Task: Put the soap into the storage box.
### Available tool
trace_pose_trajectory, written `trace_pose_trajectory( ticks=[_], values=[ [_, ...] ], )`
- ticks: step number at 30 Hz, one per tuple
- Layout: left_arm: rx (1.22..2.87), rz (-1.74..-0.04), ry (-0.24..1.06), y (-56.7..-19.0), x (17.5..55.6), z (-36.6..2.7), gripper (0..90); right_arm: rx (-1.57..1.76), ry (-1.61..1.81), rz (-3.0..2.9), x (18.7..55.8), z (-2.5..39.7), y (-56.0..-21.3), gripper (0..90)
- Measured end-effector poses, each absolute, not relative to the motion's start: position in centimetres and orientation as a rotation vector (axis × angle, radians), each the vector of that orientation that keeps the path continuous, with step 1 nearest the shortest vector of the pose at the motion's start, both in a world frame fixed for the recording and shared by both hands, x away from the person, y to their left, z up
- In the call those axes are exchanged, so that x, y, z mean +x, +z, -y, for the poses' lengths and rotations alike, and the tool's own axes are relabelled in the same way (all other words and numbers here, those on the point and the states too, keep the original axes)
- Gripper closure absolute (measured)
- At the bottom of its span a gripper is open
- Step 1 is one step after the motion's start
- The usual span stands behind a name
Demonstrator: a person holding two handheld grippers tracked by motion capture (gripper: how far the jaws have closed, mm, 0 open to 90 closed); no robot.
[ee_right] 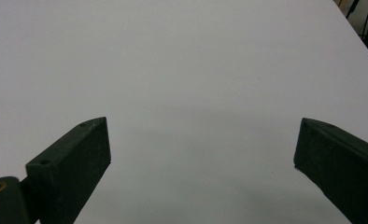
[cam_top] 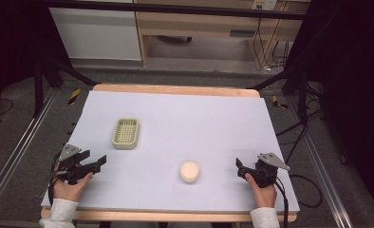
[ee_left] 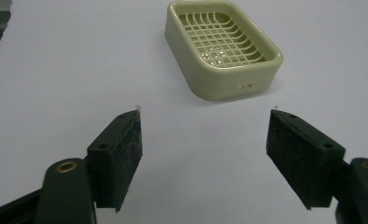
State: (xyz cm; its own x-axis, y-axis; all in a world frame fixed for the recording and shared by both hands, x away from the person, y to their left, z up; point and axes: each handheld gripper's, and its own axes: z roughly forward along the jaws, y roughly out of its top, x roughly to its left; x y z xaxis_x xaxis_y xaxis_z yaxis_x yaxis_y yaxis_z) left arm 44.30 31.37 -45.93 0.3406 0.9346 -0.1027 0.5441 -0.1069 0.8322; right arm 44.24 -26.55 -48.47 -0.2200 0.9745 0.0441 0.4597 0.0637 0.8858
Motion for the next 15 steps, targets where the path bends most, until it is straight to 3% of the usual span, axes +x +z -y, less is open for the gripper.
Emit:
trace_pose_trajectory(
  ticks=[15],
  values=[
    [1.768, -1.278, 0.600, -45.21, 43.85, -31.01, 33.5, 1.457, 1.081, -1.750, 44.42, 26.52, -48.52, 4.3]
  ],
)
